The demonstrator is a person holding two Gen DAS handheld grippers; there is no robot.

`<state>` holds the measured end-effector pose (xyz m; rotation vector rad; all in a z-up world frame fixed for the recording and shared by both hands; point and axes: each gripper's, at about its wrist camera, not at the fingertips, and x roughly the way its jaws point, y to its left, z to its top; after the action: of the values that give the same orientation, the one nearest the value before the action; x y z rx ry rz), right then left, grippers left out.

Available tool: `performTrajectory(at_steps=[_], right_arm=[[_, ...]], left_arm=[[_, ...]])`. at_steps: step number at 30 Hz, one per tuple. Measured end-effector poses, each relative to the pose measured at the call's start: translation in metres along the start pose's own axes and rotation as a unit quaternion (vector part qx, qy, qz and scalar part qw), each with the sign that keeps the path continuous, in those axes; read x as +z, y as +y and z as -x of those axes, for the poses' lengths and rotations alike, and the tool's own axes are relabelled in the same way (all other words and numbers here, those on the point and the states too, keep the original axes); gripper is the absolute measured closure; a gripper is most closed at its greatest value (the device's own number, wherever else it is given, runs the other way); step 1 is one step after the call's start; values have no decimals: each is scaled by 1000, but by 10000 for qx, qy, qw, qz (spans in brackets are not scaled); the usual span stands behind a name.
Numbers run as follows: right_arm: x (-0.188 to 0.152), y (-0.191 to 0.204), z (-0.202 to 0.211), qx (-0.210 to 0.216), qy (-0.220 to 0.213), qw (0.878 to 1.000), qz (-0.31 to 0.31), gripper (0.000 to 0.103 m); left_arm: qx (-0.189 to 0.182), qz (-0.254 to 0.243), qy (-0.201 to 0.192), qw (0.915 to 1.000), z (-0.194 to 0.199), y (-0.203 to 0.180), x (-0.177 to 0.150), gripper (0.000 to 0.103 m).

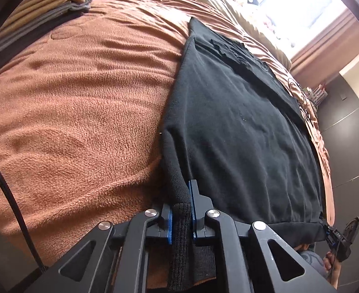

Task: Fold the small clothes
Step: 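Lift the hem with both grippers and fold it toward the collar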

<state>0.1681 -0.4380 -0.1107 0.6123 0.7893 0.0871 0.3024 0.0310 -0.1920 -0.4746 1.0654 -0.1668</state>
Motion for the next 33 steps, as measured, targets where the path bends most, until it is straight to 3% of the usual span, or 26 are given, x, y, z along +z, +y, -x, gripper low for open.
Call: performTrajectory(at_steps=[14,21,33], right_arm=[[7,16,74,671,-562,9962,11,97],[-12,13,110,883,-765,9931,-28,97],[-60,4,179,1134,-1074,9876,165,97]], left_arm=[[-331,10,-835,9960,77,-17,3,95],[-631,16,-1048,9925,114,-20,-9,95],[-888,-118,-1394,9862,181,-18,-58,95]])
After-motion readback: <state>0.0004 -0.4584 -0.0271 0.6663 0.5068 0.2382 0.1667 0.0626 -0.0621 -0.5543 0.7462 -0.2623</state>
